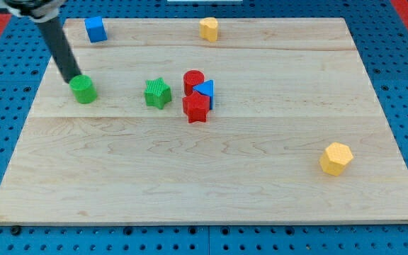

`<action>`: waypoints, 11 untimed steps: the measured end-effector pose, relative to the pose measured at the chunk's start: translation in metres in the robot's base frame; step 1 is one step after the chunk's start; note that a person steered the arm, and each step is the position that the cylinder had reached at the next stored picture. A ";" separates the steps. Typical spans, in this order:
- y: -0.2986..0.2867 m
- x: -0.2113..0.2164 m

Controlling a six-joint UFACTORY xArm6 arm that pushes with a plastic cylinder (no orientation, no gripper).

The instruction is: Move the green circle into the green star

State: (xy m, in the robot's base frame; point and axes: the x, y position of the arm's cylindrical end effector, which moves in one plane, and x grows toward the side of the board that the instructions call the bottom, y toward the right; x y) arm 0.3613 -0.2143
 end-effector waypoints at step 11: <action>0.084 -0.169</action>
